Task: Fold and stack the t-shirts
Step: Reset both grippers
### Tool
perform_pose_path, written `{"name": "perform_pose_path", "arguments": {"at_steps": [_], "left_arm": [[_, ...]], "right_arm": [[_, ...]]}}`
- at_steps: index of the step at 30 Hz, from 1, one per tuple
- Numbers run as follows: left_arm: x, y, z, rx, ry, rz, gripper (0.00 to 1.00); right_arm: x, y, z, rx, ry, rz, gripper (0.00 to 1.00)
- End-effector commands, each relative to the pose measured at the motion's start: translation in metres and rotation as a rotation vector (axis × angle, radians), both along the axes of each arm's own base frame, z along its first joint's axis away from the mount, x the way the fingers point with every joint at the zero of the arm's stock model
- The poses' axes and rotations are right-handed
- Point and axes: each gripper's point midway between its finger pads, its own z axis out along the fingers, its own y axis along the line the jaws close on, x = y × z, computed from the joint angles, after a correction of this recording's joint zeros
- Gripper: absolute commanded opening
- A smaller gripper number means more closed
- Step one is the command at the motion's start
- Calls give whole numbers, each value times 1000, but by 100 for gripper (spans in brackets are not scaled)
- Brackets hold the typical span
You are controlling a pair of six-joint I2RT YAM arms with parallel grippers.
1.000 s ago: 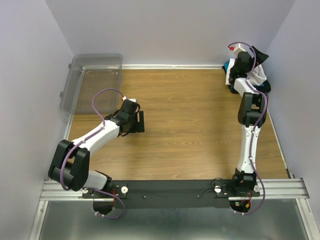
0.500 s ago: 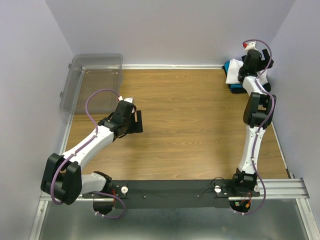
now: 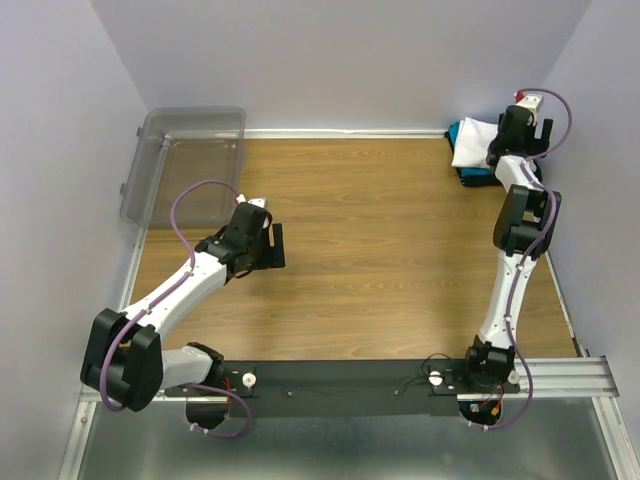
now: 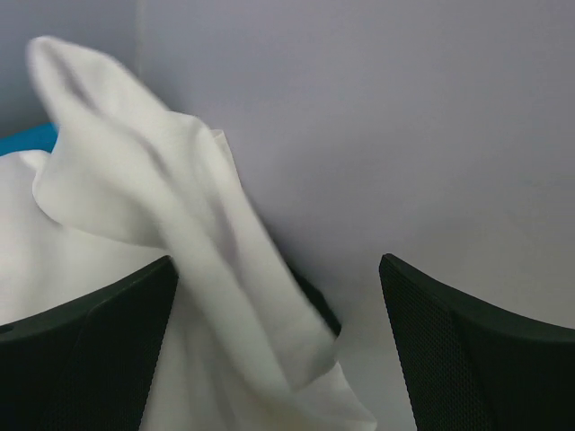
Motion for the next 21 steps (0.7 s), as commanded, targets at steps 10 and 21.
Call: {"name": "perform_pose_path", "arguments": {"at_steps": [10,21], "left_arm": [[-4,-5,-5,-21,51,-9,85],[17,-4,23,-16,-62,6,85]], "right_arm": [[-7,0,-19,328,-168,17,100],[-32,59,113,349,-287,308,100]]}}
